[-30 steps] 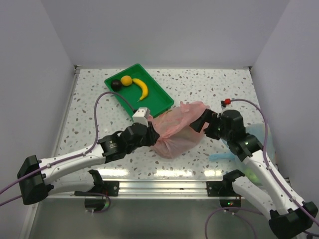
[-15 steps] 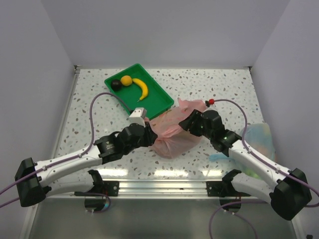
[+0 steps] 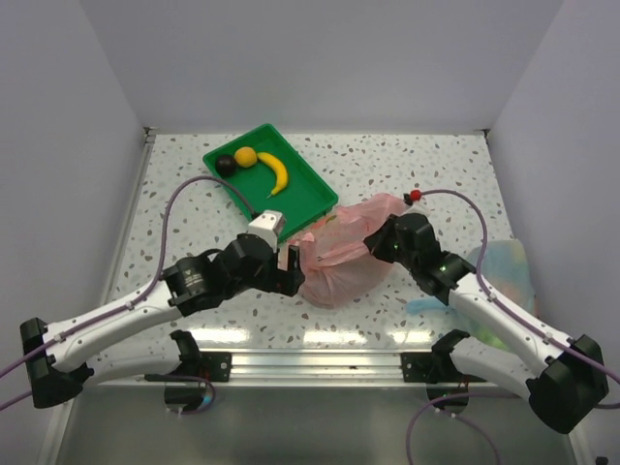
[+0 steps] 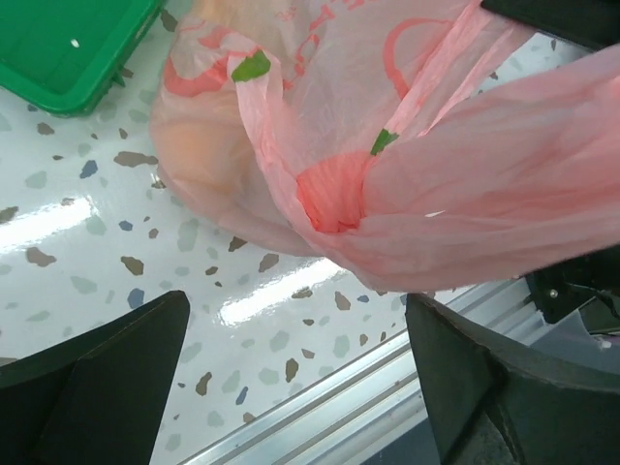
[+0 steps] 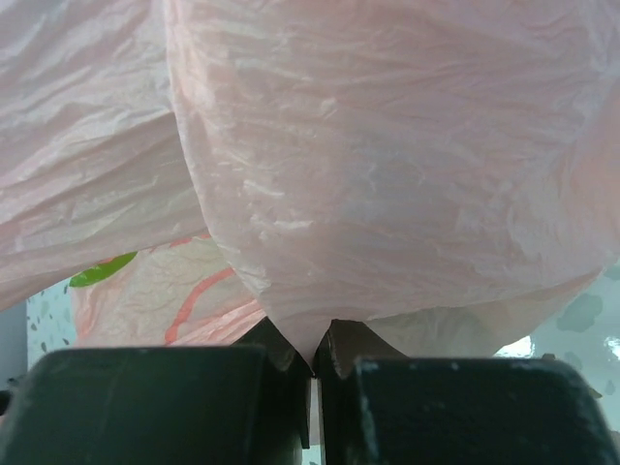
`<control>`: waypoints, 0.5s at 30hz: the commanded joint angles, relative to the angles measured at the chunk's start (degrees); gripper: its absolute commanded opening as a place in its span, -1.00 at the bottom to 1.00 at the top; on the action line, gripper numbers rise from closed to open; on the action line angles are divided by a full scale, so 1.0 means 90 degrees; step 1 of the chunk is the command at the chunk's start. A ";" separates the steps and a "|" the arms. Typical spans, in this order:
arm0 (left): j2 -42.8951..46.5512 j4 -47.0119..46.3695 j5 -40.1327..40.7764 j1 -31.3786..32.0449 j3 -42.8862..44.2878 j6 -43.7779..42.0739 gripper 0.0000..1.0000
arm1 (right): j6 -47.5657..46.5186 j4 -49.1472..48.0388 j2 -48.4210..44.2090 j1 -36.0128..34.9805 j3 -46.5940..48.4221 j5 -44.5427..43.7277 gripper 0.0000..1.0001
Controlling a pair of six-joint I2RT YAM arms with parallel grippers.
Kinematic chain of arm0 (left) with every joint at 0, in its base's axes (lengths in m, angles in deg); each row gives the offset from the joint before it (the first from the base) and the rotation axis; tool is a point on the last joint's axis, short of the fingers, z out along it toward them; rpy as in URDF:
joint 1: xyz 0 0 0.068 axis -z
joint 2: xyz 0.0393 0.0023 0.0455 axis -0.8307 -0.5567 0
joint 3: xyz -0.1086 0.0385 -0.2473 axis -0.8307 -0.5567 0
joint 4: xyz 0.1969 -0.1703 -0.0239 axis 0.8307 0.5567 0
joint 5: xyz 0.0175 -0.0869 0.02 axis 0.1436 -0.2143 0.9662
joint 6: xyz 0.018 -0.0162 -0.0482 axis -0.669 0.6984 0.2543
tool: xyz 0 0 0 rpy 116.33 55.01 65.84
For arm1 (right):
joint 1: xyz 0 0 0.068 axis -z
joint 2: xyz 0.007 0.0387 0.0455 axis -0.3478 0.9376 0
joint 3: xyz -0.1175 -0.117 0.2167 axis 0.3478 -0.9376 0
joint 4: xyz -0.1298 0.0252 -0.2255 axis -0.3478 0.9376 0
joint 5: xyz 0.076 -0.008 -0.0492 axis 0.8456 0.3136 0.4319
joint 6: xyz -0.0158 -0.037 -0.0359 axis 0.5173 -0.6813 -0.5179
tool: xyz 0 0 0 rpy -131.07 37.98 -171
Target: Untie the knot of the plastic bag and take out the fruit
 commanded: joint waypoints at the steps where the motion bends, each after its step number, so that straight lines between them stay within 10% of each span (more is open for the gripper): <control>1: 0.0351 0.1114 0.0041 -0.0003 0.1063 -0.0574 1.00 | -0.0529 0.0252 0.0105 -0.0004 0.0429 -0.0300 -1.00; 9: -0.0943 0.2289 0.1029 -0.0247 0.4177 -0.1384 1.00 | -0.1116 0.0536 0.0134 0.0005 0.0478 0.0178 -1.00; 15: -0.2311 0.1519 -0.0110 -0.0744 0.4591 -0.2312 1.00 | -0.1350 0.0546 0.0125 -0.0004 0.0575 0.0480 -1.00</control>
